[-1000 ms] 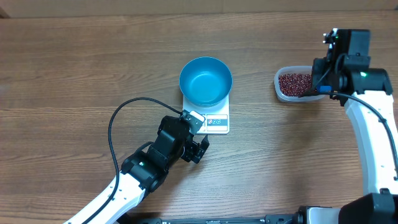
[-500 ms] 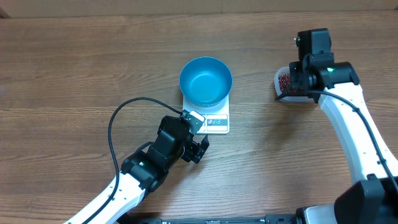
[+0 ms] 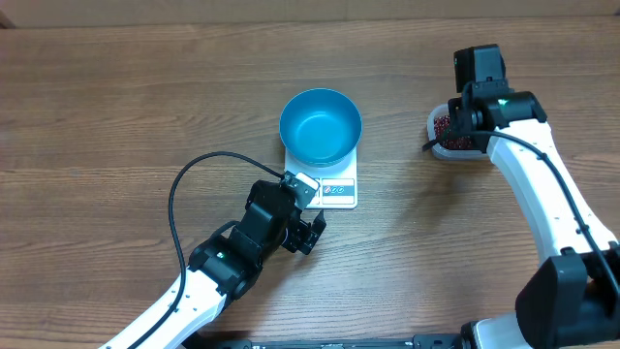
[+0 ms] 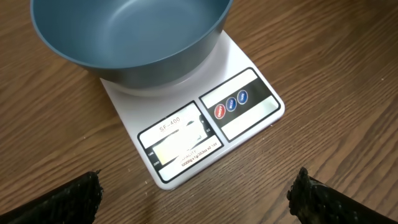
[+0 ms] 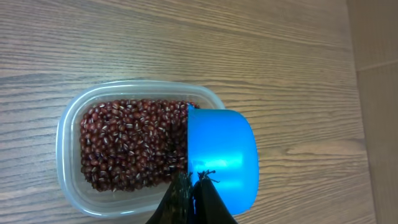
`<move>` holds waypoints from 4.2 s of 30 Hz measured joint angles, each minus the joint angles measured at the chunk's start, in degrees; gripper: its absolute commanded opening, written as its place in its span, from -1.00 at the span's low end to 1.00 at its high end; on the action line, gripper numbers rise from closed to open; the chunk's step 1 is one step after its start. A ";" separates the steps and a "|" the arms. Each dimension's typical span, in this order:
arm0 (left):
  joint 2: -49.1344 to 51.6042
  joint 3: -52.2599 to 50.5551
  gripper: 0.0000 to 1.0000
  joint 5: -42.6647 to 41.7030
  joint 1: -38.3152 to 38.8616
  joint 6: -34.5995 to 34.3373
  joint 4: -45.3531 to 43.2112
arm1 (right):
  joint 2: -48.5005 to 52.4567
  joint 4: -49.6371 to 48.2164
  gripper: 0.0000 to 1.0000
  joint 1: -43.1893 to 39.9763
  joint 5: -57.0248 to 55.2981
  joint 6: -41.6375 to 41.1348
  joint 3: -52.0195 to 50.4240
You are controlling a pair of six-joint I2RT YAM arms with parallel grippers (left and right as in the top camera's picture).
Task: Scoop item into bowl and weigh 150g on scale
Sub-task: 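Lower the blue scoop with the right gripper into the red beans, then drag the scoop through the beans with the right gripper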
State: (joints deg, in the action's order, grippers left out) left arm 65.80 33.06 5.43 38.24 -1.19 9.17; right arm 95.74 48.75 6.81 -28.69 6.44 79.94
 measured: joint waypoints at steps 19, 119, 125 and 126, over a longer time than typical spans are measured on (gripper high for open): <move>0.00 0.00 0.99 0.00 0.00 0.00 0.00 | 5.14 -0.72 -0.92 1.05 0.33 -0.24 0.44; 0.00 0.00 0.99 0.00 0.00 0.00 0.00 | 5.79 3.54 -0.93 -12.04 34.84 -2.78 1.81; 0.00 0.00 0.99 0.00 0.00 0.00 0.00 | 5.79 3.56 -0.92 -13.18 36.41 -2.78 1.81; 0.00 0.00 0.99 0.00 0.00 0.00 0.00 | 5.79 3.56 -0.92 -14.12 37.94 -2.78 1.81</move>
State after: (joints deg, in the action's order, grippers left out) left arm 65.80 33.06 5.43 38.24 -1.19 9.17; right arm 101.54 52.31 -7.31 9.26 3.66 81.76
